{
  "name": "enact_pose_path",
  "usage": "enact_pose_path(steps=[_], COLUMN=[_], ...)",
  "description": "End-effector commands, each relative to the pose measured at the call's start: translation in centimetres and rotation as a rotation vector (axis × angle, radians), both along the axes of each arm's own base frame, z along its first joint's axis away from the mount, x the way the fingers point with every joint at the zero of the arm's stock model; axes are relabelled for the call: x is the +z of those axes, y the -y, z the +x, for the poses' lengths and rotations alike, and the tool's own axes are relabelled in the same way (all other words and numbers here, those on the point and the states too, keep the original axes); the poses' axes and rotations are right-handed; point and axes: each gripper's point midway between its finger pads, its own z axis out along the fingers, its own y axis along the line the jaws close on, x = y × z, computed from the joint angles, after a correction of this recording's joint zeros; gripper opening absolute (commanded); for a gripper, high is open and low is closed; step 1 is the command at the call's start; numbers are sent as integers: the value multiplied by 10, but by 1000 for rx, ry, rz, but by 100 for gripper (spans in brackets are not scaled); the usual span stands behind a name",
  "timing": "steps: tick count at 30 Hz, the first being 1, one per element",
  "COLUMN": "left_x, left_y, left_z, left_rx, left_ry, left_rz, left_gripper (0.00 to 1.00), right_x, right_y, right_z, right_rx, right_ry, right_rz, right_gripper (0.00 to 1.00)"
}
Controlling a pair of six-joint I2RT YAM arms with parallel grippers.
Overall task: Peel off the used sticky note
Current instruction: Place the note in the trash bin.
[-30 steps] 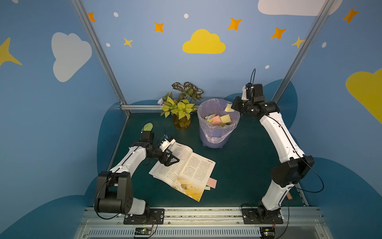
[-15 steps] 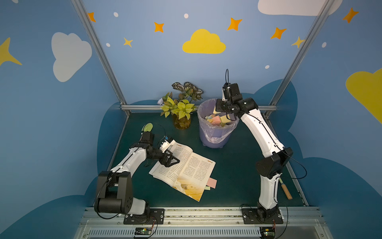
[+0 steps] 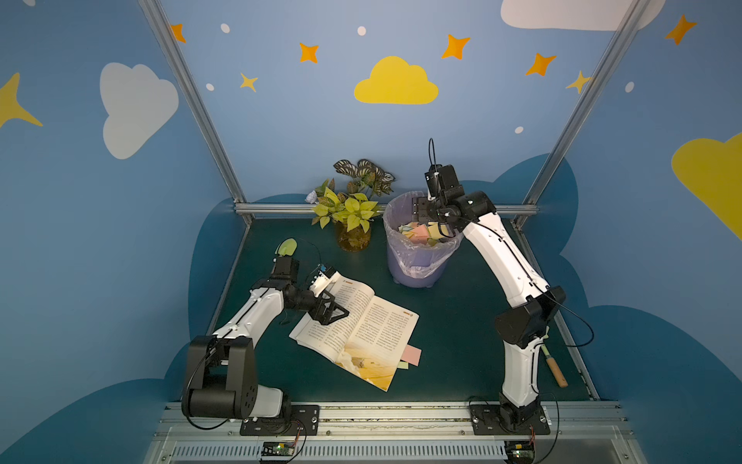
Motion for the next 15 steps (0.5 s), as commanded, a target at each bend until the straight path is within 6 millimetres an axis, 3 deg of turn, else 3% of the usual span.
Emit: enact_pose_path(steps=[1,7,11,15], left_x=[5,5,5,7], left_y=[-1,-2,-3,-5], left_z=[0,0,2,3], left_rx=[3,7,13,18], left_ry=[15,15,17,22], left_rz=[-3,2,1,-1], left_gripper=[100,100,100,100], right_x=[27,25,31,25], right_y=[2,-10,-25,-45], right_z=[-15,-29,-41,-53], right_rx=[24,99,123,201], right_ry=[46,87,192,185], right_rz=[-19,-219,-464,-451], right_gripper=[85,87,92,94])
